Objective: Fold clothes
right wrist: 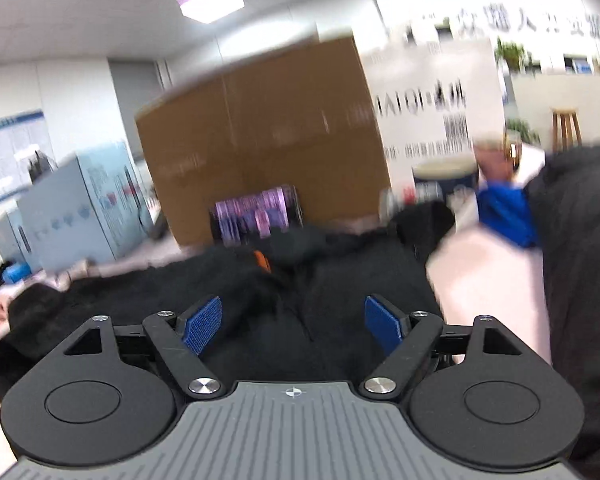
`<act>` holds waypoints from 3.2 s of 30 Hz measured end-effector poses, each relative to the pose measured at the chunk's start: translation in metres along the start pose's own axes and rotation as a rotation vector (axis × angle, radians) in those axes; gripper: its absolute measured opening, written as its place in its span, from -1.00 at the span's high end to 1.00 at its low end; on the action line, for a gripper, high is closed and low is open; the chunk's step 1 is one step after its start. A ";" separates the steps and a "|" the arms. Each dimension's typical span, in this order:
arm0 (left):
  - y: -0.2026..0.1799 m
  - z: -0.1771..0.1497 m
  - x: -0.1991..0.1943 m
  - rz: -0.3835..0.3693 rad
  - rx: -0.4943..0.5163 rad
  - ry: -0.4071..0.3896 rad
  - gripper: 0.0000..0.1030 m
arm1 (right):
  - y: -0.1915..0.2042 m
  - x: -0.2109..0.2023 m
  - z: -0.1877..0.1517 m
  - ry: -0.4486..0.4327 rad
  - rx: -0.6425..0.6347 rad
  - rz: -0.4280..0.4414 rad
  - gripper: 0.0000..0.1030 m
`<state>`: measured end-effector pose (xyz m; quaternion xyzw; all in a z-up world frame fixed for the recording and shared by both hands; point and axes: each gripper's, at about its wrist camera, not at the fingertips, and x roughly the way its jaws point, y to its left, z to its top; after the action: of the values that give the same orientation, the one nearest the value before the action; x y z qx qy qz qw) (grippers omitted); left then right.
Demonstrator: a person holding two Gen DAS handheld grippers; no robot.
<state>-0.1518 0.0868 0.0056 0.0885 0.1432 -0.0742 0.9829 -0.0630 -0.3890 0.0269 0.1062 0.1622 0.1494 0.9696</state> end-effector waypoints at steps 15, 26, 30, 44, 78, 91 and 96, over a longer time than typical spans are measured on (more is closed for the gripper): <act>-0.076 0.069 0.159 -0.154 0.202 -0.031 -0.54 | 0.045 0.083 0.014 -0.036 -0.253 -0.081 -0.66; -0.076 0.036 0.212 -0.332 0.065 0.263 -0.66 | 0.034 0.122 -0.010 0.238 -0.254 -0.045 -0.73; -0.076 0.034 0.212 -0.335 0.053 0.269 -0.69 | 0.038 0.132 -0.015 0.311 -0.276 -0.073 -0.84; -0.078 0.035 0.217 -0.329 0.057 0.266 -0.70 | 0.039 0.135 -0.021 0.314 -0.296 -0.088 -0.92; -0.076 0.034 0.216 -0.330 0.058 0.265 -0.72 | 0.041 0.135 -0.021 0.311 -0.306 -0.095 -0.95; -0.074 0.036 0.210 -0.320 0.059 0.225 -0.72 | 0.043 0.135 -0.021 0.314 -0.325 -0.105 -0.99; -0.052 0.042 0.188 -0.279 -0.051 0.068 -0.72 | 0.045 0.134 -0.022 0.306 -0.335 -0.111 -0.99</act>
<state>0.0289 0.0052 -0.0185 0.0454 0.1890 -0.2033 0.9596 0.0389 -0.3004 -0.0195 -0.0893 0.2860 0.1350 0.9445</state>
